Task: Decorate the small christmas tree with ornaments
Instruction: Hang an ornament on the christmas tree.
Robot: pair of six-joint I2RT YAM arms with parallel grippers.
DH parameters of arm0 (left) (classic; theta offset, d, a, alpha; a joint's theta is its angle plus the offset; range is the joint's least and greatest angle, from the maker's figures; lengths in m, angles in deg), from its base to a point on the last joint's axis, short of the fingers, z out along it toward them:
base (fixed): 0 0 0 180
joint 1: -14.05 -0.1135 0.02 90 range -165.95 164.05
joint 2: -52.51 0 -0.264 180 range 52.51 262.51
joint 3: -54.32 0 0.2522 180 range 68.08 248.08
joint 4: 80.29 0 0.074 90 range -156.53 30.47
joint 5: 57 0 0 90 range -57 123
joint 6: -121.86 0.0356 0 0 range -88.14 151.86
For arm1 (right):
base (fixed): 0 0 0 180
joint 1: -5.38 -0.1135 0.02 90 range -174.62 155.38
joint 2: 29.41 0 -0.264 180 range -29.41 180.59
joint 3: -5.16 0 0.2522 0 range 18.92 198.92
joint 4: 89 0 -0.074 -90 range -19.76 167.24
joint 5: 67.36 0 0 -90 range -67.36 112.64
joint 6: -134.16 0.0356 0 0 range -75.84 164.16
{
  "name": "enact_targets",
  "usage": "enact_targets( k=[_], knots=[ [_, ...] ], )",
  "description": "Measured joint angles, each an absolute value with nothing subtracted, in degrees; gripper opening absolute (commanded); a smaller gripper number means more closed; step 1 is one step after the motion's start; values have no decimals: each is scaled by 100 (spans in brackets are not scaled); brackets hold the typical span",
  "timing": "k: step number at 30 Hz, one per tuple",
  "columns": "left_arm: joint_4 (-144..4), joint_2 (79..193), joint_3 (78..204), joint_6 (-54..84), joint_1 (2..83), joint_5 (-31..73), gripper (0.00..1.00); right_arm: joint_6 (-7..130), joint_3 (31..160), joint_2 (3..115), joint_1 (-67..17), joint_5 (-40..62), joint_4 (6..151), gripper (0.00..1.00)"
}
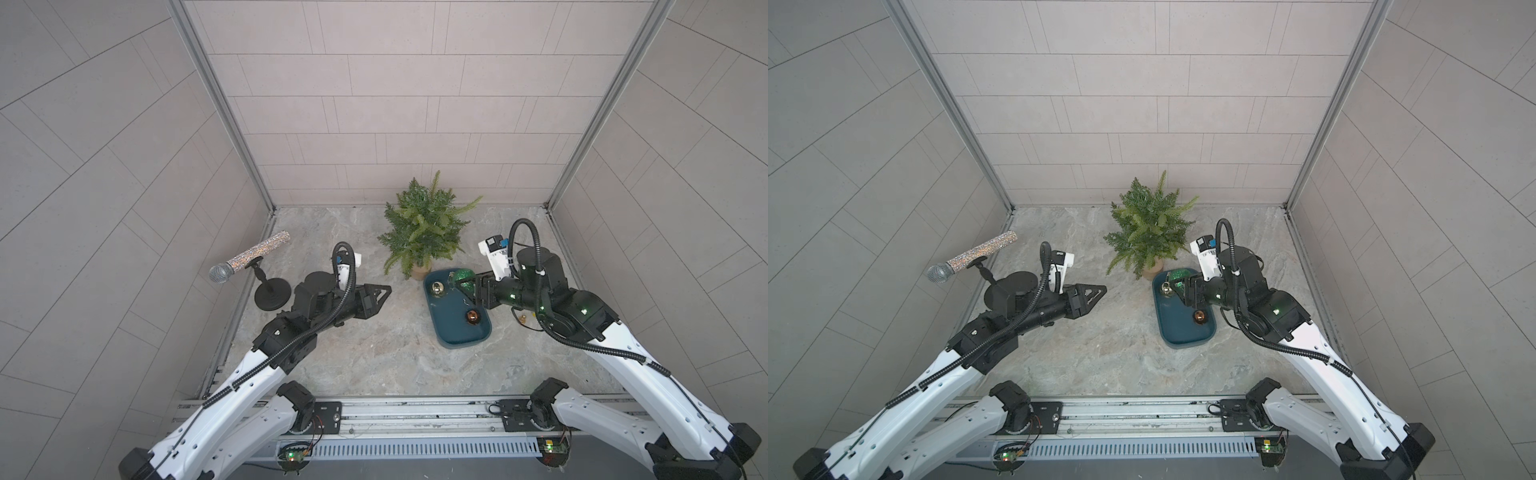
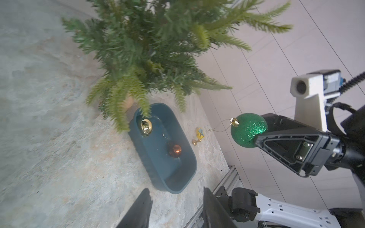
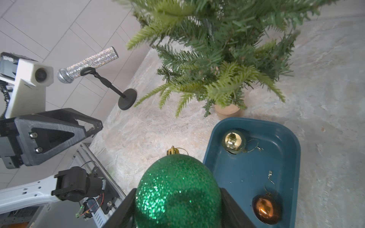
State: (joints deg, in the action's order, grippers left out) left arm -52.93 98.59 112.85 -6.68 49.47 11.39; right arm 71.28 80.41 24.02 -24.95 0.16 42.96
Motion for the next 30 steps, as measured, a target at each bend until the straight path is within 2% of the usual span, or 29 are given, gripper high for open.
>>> enact_targets(
  k=[6, 14, 24, 30],
  knots=[
    [-5444, 10469, 11766, -290, 5569, 1439, 45, 7300, 8385, 2551, -2495, -211, 4160, 58],
    [-5723, 11210, 12231, 134, 6334, 1885, 50, 7510, 8621, 2577, -2495, -458, 4084, 58],
    [-6139, 11780, 12540, 501, 6769, 2398, 53, 7742, 8627, 2542, -2495, -648, 4101, 58],
    [-6348, 11938, 12594, 641, 6861, 2608, 43, 7812, 8625, 2520, -2495, -696, 4156, 57]
  ],
)
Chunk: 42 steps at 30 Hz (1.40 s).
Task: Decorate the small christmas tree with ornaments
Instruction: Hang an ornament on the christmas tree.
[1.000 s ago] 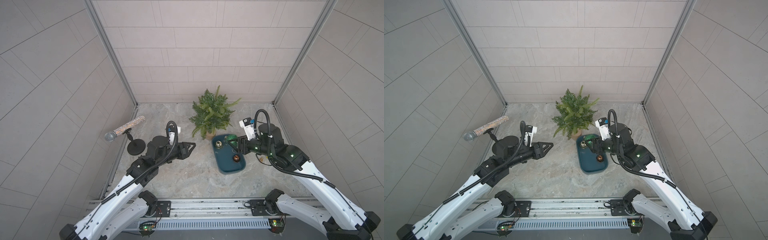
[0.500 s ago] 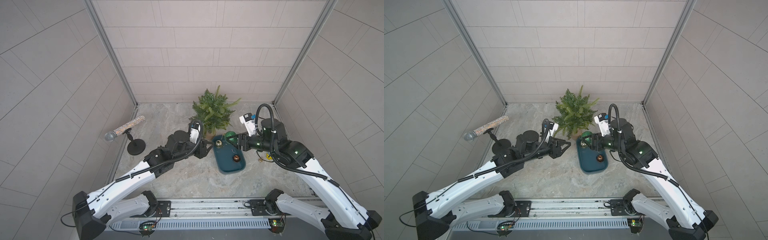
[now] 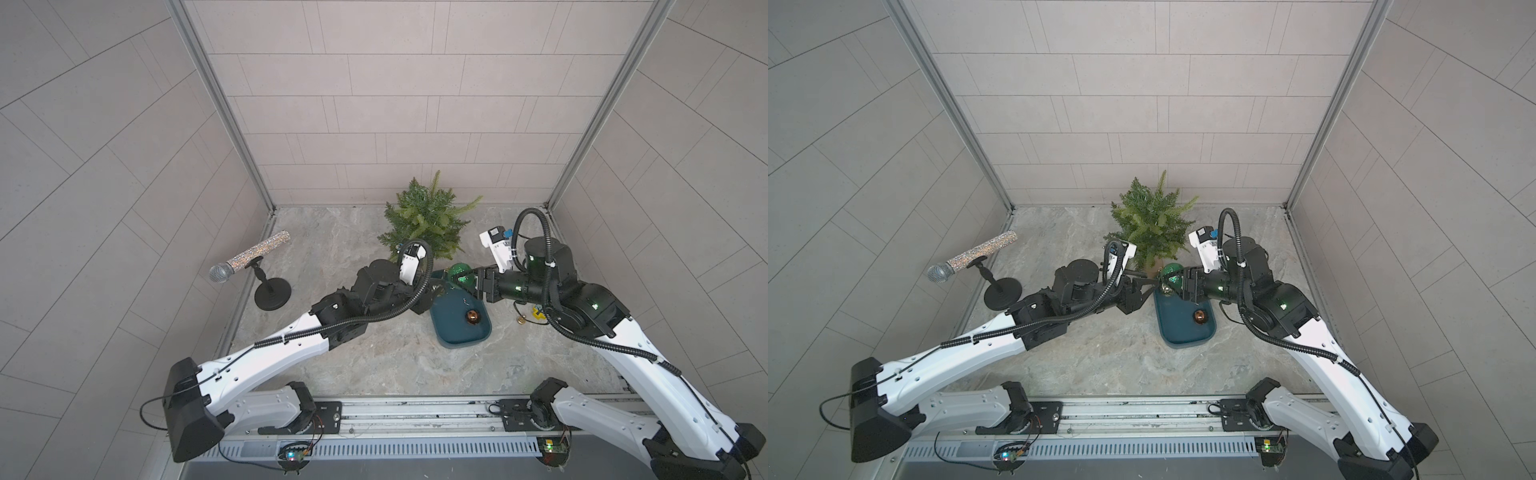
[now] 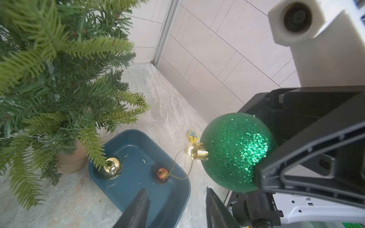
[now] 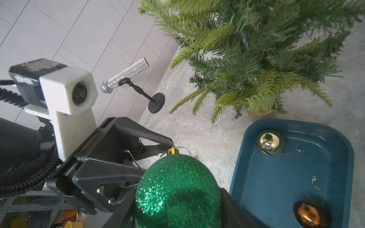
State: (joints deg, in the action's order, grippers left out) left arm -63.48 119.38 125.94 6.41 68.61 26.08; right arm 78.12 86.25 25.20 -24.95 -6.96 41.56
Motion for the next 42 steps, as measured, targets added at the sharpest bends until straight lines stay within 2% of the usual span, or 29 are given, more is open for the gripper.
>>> enact_targets(
  k=[12, 16, 19, 24, 31, 33, 35, 37, 42],
  knots=[
    [-6493, 12032, 12701, 803, 6883, 2842, 15, 7938, 8551, 2367, -2464, -814, 4361, 57],
    [-6506, 12032, 12701, 840, 6883, 2899, 14, 7967, 8500, 2343, -2429, -832, 4359, 57],
    [-6506, 12032, 12701, 842, 6883, 2918, 8, 7997, 8485, 2337, -2390, -845, 4368, 57],
    [-6484, 12030, 12710, 901, 6883, 2984, 7, 8026, 8479, 2326, -2300, -854, 4383, 57],
    [-6147, 12095, 13366, 1139, 6883, 3146, 0, 8048, 8511, 2326, -2119, -860, 4516, 57],
    [-6141, 12152, 13567, 1207, 6883, 3168, 1, 8056, 8575, 2356, -2117, -860, 4580, 57],
    [-6139, 12198, 13674, 1282, 6883, 3176, 16, 8067, 8658, 2396, -2117, -860, 4643, 57],
    [-6110, 12213, 13687, 1345, 6883, 3168, 24, 8070, 8736, 2435, -2106, -863, 4706, 57],
    [-6058, 12220, 13641, 1360, 6883, 3091, 36, 8087, 8909, 2527, -2067, -863, 4750, 57]
  ],
)
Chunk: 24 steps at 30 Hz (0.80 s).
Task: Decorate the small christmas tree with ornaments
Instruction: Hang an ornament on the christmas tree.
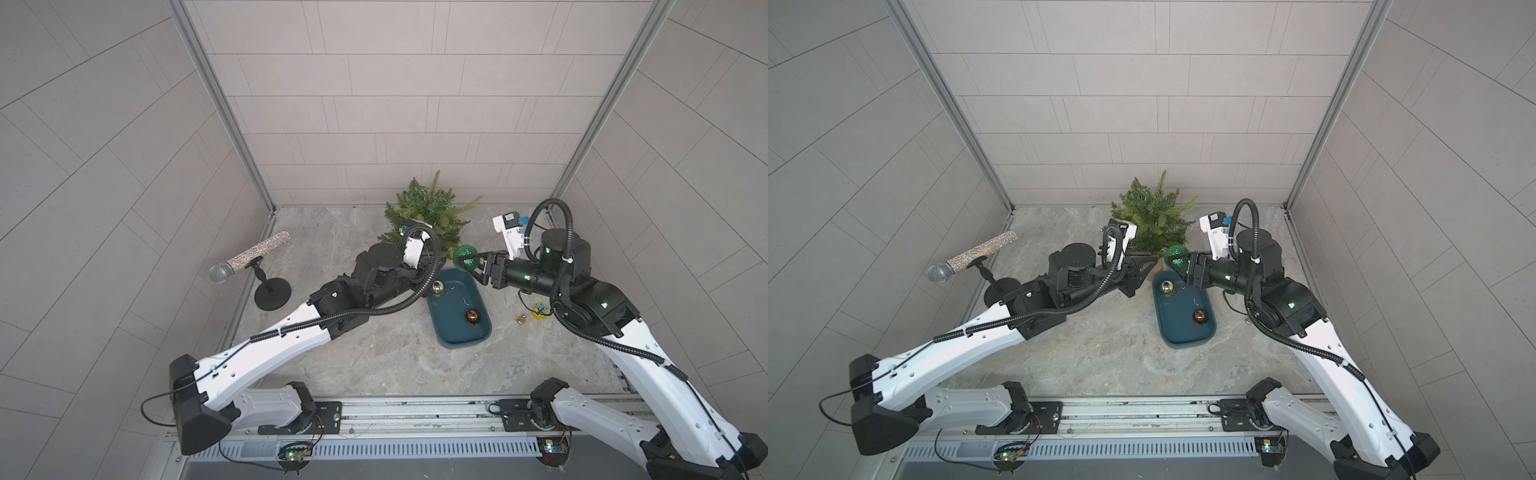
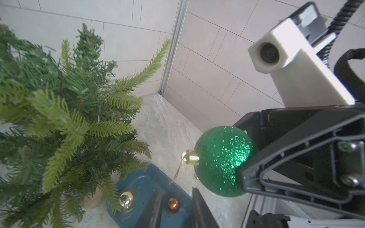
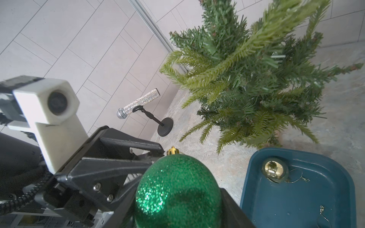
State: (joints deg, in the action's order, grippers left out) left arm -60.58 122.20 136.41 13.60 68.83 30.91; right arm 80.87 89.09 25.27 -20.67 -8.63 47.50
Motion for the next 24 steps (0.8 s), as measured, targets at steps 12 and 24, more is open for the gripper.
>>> enact_targets(
  k=[12, 24],
  knots=[
    [-6093, 12250, 13549, 1373, 6883, 2942, 40, 8231, 9036, 2588, -2042, -998, 4975, 57],
    [-6132, 12403, 13657, 1581, 6881, 3025, 44, 8321, 8994, 2538, -2042, -1193, 5010, 57]
  ],
)
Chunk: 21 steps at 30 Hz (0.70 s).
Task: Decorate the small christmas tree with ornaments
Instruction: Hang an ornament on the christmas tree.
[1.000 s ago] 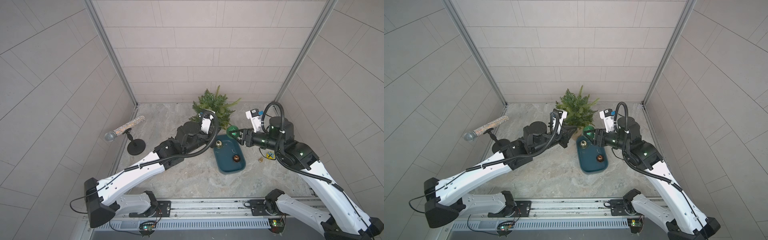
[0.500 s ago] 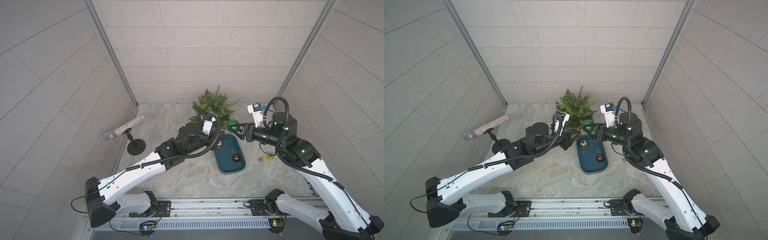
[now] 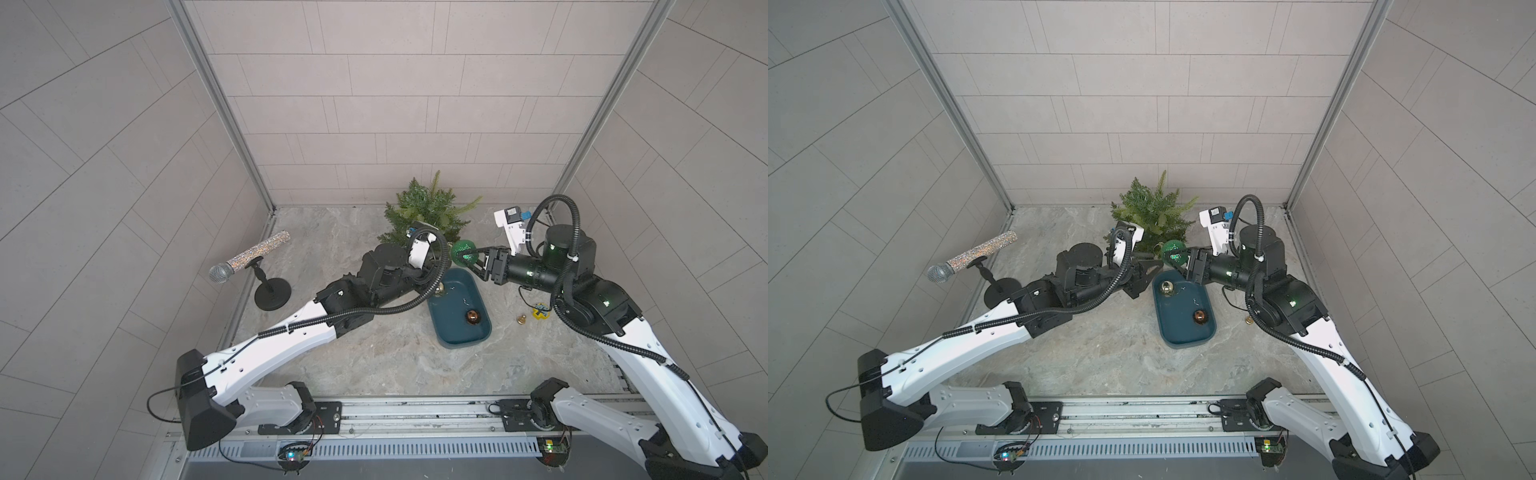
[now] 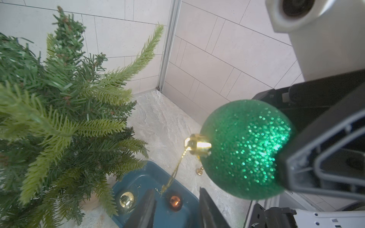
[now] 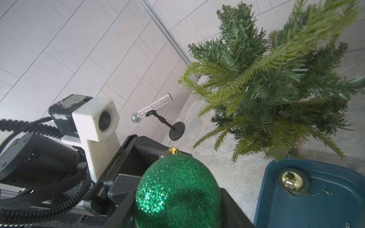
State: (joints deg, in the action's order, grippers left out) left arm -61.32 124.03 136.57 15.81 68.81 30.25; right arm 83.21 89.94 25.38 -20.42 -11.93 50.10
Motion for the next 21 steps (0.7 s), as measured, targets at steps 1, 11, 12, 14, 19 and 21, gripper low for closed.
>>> enact_targets(
  k=[1, 11, 12, 14, 19, 21],
  knots=[
    [-6134, 12399, 13659, 1588, 6881, 3050, 44, 8321, 8988, 2527, -2042, -1199, 5010, 57],
    [-6112, 12089, 13657, 1651, 6758, 3093, 51, 8321, 8970, 2463, -1944, -1361, 5021, 56],
    [-6119, 12054, 13657, 1644, 6713, 3017, 52, 8321, 8970, 2459, -1938, -1398, 5021, 56],
    [-6163, 12014, 13657, 1623, 6579, 2776, 52, 8321, 8970, 2450, -1931, -1459, 5023, 56],
    [-6316, 12010, 13652, 1537, 6299, 2252, 50, 8323, 8970, 2435, -1931, -1597, 5032, 56],
    [-6366, 12012, 13652, 1511, 6269, 2053, 50, 8328, 8970, 2420, -1931, -1645, 5047, 56]
  ],
)
